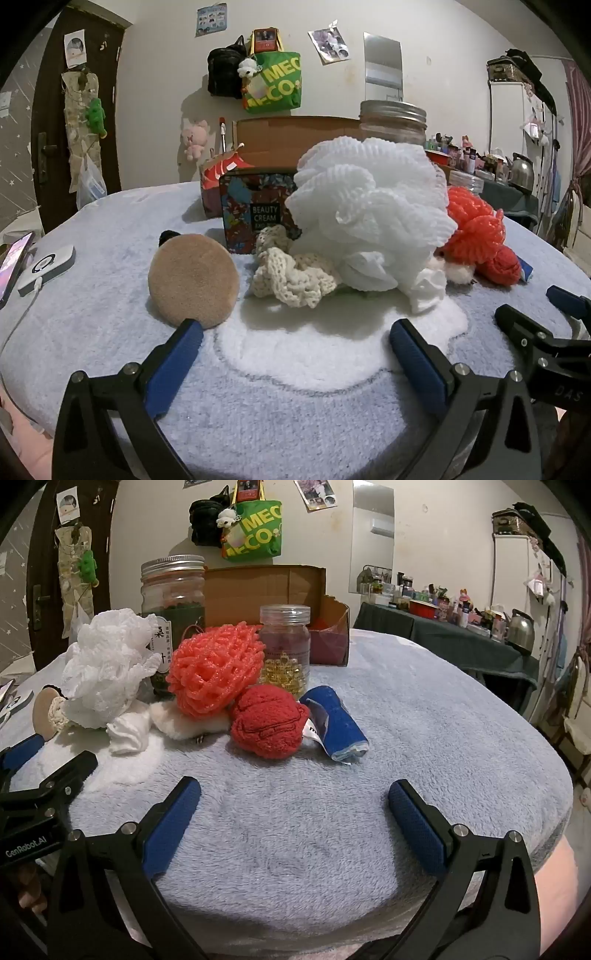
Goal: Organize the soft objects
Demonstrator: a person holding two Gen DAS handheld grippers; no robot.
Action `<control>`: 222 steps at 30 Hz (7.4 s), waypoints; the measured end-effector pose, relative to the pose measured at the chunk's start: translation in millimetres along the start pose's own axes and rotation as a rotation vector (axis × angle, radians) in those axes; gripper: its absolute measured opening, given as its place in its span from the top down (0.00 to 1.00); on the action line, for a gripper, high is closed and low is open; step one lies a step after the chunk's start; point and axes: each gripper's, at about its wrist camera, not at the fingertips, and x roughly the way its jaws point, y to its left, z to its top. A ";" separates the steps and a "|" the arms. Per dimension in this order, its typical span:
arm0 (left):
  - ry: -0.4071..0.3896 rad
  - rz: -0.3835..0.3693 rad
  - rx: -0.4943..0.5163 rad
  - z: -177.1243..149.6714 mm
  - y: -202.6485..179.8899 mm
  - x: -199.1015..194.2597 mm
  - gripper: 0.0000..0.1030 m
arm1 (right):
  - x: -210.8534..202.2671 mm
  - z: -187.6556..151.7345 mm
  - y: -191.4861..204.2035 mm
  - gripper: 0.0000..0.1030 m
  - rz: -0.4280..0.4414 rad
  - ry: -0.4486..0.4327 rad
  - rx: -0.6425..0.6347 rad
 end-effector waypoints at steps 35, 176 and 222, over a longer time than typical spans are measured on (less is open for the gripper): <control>0.011 0.000 0.000 0.1 0.0 0.3 0.00 | -1.0 0.0 0.0 0.00 0.002 0.005 0.002; -0.005 -0.362 0.138 140.0 18.9 -17.8 0.52 | -13.4 142.4 -20.1 0.63 0.361 -0.026 -0.109; 0.394 -0.244 0.264 261.1 -10.6 318.0 0.50 | 346.7 303.1 18.0 0.61 0.338 0.506 -0.098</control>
